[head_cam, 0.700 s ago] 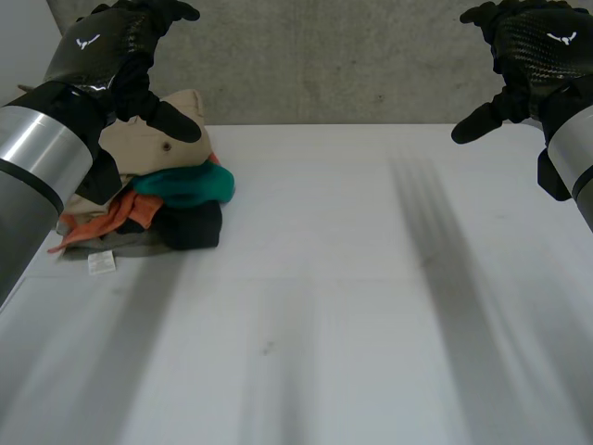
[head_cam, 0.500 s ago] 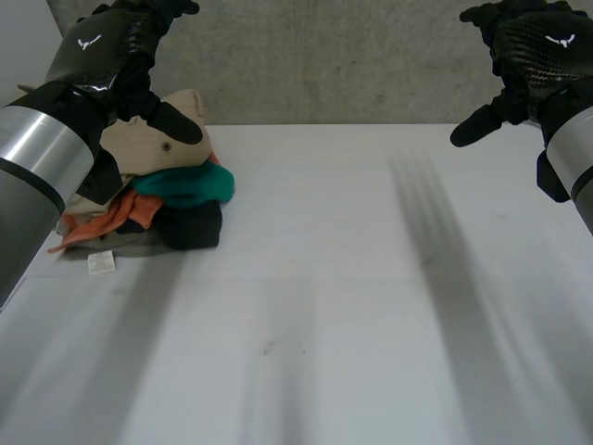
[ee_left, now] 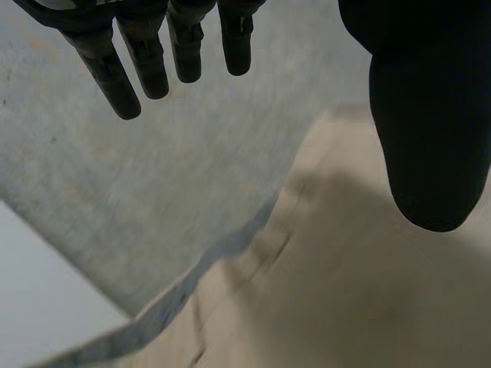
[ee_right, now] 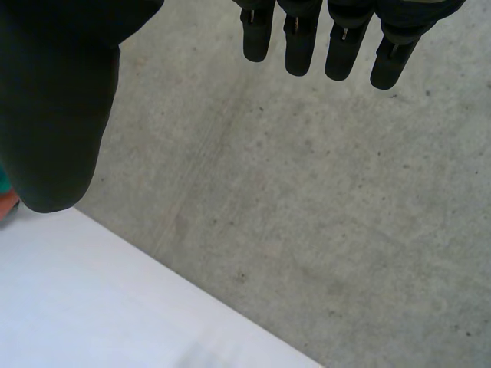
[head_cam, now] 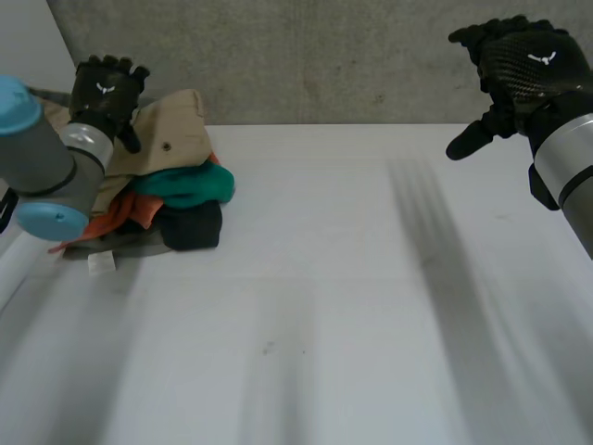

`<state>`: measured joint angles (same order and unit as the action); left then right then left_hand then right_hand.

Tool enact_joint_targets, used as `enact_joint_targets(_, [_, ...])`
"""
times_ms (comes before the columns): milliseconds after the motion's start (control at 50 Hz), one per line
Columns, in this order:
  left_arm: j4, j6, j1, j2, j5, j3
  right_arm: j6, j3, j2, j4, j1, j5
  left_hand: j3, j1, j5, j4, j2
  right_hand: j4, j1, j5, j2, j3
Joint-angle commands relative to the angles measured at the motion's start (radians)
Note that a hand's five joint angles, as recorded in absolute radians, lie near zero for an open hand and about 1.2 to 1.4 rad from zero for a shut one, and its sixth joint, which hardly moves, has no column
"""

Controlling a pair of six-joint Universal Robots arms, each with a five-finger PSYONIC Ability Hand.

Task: Fold the laundry.

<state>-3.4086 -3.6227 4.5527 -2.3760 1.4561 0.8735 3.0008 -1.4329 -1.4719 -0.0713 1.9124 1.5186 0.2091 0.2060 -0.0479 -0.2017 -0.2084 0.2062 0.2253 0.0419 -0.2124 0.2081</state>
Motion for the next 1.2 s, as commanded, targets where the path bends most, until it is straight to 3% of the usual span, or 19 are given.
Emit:
enact_joint_targets(20, [-0.038,-0.094,0.042,-0.238,-0.005,-0.224,-0.006,-0.003,0.045,0.004,0.0,-0.001,-0.035,-0.031,0.048,0.027,0.034,-0.032,-0.051,-0.042,0.038,-0.034])
enact_joint_targets(100, [-0.04,-0.099,0.045,-0.305,-0.008,-0.317,-0.006,0.0,0.067,0.005,-0.001,-0.001,0.156,0.159,-0.143,-0.164,-0.157,-0.032,-0.051,-0.042,0.038,-0.034])
enact_joint_targets(160, [-0.038,-0.099,0.031,-0.305,0.0,-0.327,-0.013,0.002,0.071,0.005,-0.001,-0.001,1.037,1.041,-1.024,-1.045,-1.038,-0.032,-0.051,-0.042,0.038,-0.034])
enact_joint_targets(180, [-0.044,-0.094,0.025,-0.301,0.004,-0.323,-0.016,0.002,0.071,0.005,0.0,-0.001,1.186,1.189,-1.172,-1.193,-1.186,-0.032,-0.051,-0.042,0.038,-0.034])
enact_joint_targets(380, [-0.119,0.032,-0.13,0.121,0.024,-0.072,-0.069,0.015,0.067,0.001,-0.003,0.005,1.187,1.19,-1.174,-1.195,-1.188,-0.032,-0.051,-0.042,0.038,-0.034])
enact_joint_targets(520, [-0.136,0.197,-0.336,0.403,-0.035,0.214,-0.089,0.034,0.039,-0.002,-0.018,0.005,1.187,1.19,-1.174,-1.195,-1.188,-0.032,-0.051,-0.042,0.038,-0.034])
enact_joint_targets(640, [-0.141,0.199,-0.59,0.403,-0.117,0.396,-0.102,0.048,0.015,-0.007,-0.024,0.009,1.187,1.19,-1.174,-1.195,-1.188,-0.032,-0.051,-0.042,0.038,-0.034])
enact_joint_targets(740, [-0.126,0.147,-0.721,0.238,-0.112,0.423,-0.118,0.054,0.015,-0.005,-0.094,0.009,1.187,1.19,-1.174,-1.195,-1.188,-0.032,-0.051,-0.042,0.038,-0.034])
enact_joint_targets(760, [-0.12,0.13,-0.735,0.215,-0.112,0.42,-0.123,0.055,0.015,-0.005,-0.105,0.009,1.074,1.077,-1.061,-1.082,-1.075,-0.032,-0.051,-0.042,0.038,-0.034])
enact_joint_targets(780, [-0.094,0.089,-0.753,0.18,-0.109,0.411,-0.128,0.055,0.021,-0.005,-0.113,0.009,0.611,0.614,-0.598,-0.618,-0.612,-0.032,-0.051,-0.042,0.038,-0.034])
enact_joint_targets(820, [-0.063,0.041,-0.767,0.167,-0.092,0.407,-0.141,0.055,0.031,-0.005,-0.133,0.005,0.261,0.264,-0.248,-0.269,-0.262,-0.032,-0.051,-0.042,0.038,-0.034])
enact_joint_targets(880, [-0.028,-0.043,-0.77,0.176,-0.021,0.4,-0.155,0.057,0.039,-0.005,-0.139,-0.003,-0.03,-0.027,0.043,0.022,0.029,-0.032,-0.051,-0.042,0.038,-0.034])
enact_joint_targets(1000, [-0.026,-0.065,-0.71,0.317,0.093,0.421,-0.256,0.081,0.11,0.018,-0.128,-0.015,-0.035,-0.031,0.048,0.027,0.034,-0.032,-0.051,-0.042,0.038,-0.034])
enact_joint_targets(1200, [-0.018,-0.008,-0.474,0.434,0.098,0.565,-0.398,0.077,0.154,0.148,-0.124,-0.028,-0.025,-0.022,0.038,0.018,0.024,-0.032,-0.051,-0.042,0.038,-0.034])
